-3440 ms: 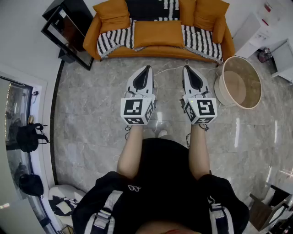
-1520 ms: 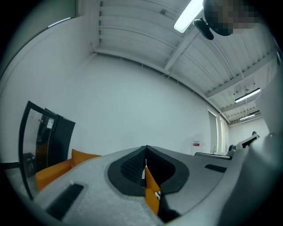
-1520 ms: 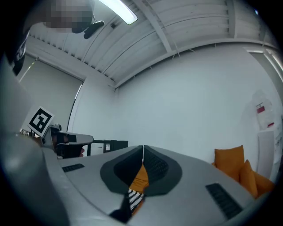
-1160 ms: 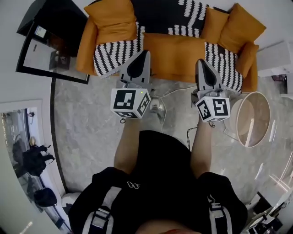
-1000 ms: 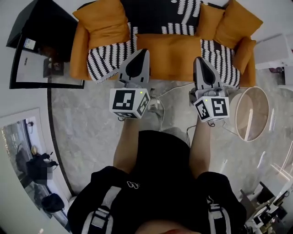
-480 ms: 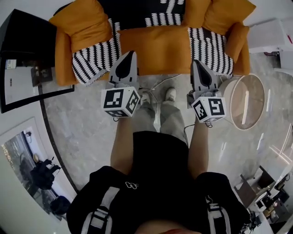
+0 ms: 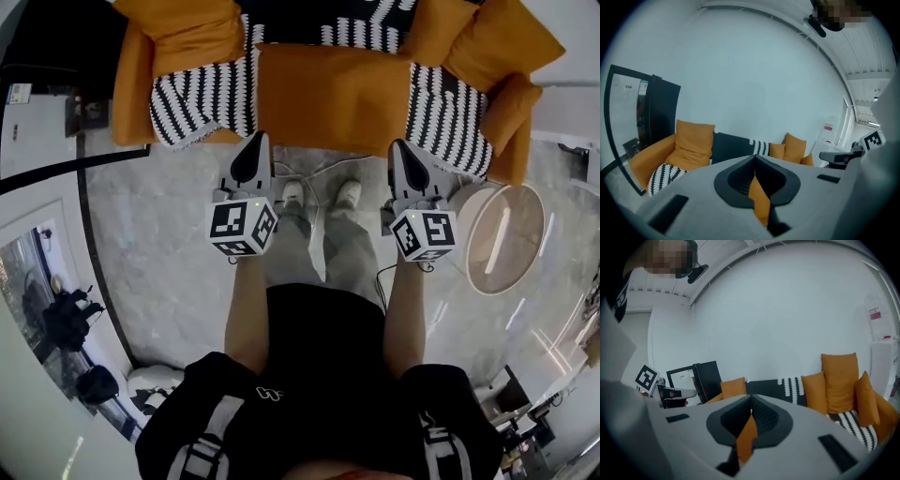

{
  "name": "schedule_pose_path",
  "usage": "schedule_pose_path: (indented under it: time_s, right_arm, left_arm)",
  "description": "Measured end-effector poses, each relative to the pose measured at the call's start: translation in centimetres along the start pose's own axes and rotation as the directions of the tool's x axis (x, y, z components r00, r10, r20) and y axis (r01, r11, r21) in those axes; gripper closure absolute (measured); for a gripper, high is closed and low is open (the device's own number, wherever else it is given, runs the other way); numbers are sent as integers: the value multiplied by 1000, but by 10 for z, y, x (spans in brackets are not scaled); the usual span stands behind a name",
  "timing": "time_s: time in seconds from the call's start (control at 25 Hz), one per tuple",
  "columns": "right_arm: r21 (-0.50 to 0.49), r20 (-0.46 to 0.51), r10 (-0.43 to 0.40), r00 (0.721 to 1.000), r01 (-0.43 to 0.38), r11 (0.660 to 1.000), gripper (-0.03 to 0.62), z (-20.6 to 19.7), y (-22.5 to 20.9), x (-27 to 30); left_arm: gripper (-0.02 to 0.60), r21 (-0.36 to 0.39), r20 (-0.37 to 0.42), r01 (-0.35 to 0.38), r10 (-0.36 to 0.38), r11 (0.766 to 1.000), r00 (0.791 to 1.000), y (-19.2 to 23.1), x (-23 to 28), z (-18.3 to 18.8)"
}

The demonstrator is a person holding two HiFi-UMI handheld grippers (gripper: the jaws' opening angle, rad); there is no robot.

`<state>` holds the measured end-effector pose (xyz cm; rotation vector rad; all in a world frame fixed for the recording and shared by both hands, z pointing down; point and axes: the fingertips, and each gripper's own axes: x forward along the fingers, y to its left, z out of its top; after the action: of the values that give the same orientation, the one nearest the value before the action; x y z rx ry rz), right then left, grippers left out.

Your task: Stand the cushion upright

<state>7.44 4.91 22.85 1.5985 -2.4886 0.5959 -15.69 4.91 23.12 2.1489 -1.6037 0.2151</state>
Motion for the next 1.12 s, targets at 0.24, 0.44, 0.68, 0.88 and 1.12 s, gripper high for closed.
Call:
schedule_pose_path:
  time_s: [0.24,0.44,0.68,0.88,1.12]
  right_arm:
    - [56,-80,16,997,-12,998,583,-58,-12,17]
    - [78,-144,17,989,-6,997,583,-109,-27,26]
    - [139,-196,-14,980,42,989,583,-159,-50,26]
    - [161,-236,-15,972,55,985,582,-214,-71,25]
    - [160,-311,-56,949,110,981,582,-278,-105,32]
  left_arm:
    - [572,-36,-99,-32,28,999,995,18,10,-65]
    - [572,-90,-148,-39,25,995,989,29,26,-114]
    - [572,-100,-242,-66,40,993,969,47,37,-172]
    - [572,-130,-316,-41,-2,991,949,65,42,-230]
    - [571,-155,-425,-100,25,983,905,97,44,-302]
